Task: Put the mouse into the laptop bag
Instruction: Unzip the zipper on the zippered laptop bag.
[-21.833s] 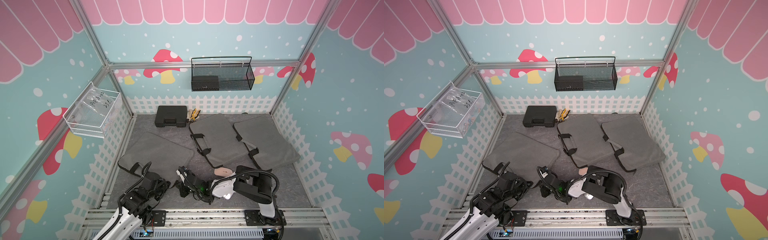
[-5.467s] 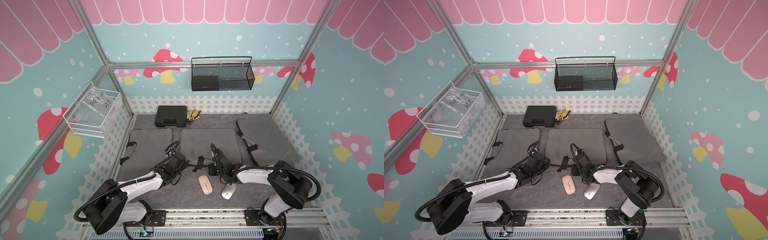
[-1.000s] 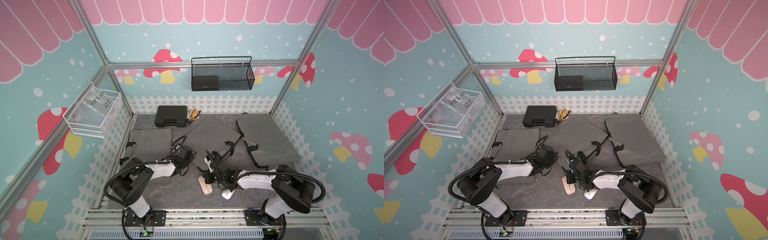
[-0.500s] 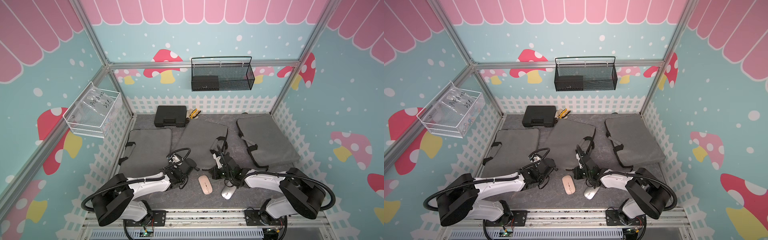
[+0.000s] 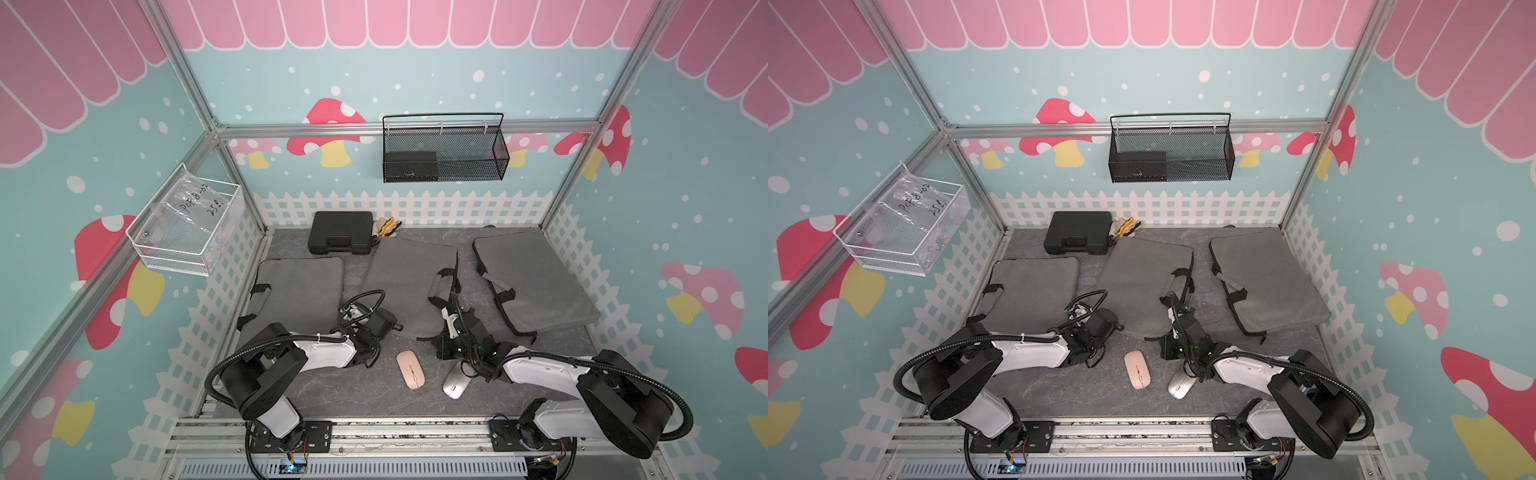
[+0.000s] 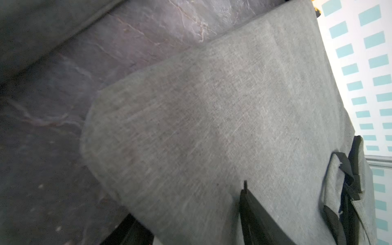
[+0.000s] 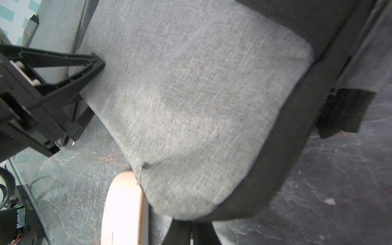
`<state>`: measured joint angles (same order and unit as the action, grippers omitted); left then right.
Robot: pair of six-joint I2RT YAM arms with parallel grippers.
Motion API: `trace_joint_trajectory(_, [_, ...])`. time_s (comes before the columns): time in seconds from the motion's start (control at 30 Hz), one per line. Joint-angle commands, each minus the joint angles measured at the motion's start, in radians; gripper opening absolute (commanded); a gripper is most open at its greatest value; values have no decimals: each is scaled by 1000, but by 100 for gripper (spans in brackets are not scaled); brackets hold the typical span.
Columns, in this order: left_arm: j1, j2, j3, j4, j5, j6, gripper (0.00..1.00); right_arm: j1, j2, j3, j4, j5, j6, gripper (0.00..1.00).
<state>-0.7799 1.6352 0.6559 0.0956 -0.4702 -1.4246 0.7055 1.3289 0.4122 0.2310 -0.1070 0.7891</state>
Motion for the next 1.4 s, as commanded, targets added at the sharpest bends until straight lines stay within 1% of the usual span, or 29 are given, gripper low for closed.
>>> trace_joint_trajectory(0.0, [24, 60, 2, 44, 79, 17, 43, -5, 24, -16, -9, -22, -13, 0])
trace_joint_trajectory(0.03, [29, 69, 1, 54, 89, 18, 32, 0, 32, -16, -7, -31, -12, 0])
trace_joint_trajectory(0.07, [31, 76, -1, 59, 94, 14, 23, 5, 37, -15, -7, -37, -11, 0])
trace_joint_trajectory(0.1, [31, 79, -4, 67, 94, 11, 17, 12, 41, -13, -7, -43, -9, 0])
trace_joint_trajectory(0.17, [31, 85, -7, 78, 94, 12, 9, 30, 38, -9, -9, -48, -1, 0])
trace_joint_trajectory(0.27, [31, 94, 4, 70, 96, 19, 0, 70, 37, 8, -9, -39, 12, 0])
trace_joint_trajectory(0.47, [31, 90, -4, 77, 94, 18, 0, 136, 94, 71, -7, -19, 29, 0])
trace_joint_trajectory(0.7, [31, 52, -45, 91, 76, 11, 0, 174, 183, 157, 16, -25, 30, 0])
trace_joint_trajectory(0.93, [27, -8, -88, 92, 52, -3, 0, 187, 242, 211, 15, -18, 27, 0])
trace_joint_trajectory(1.07, [20, -64, -114, 69, 24, -9, 0, 183, 207, 206, -15, 34, 24, 0])
trace_joint_trajectory(1.23, [-11, -157, -152, 31, -47, -27, 0, 163, 97, 161, -49, 80, 31, 0])
trace_joint_trajectory(1.37, [-26, -192, -148, -13, -88, -27, 0, 116, 26, 116, -71, 62, 38, 0])
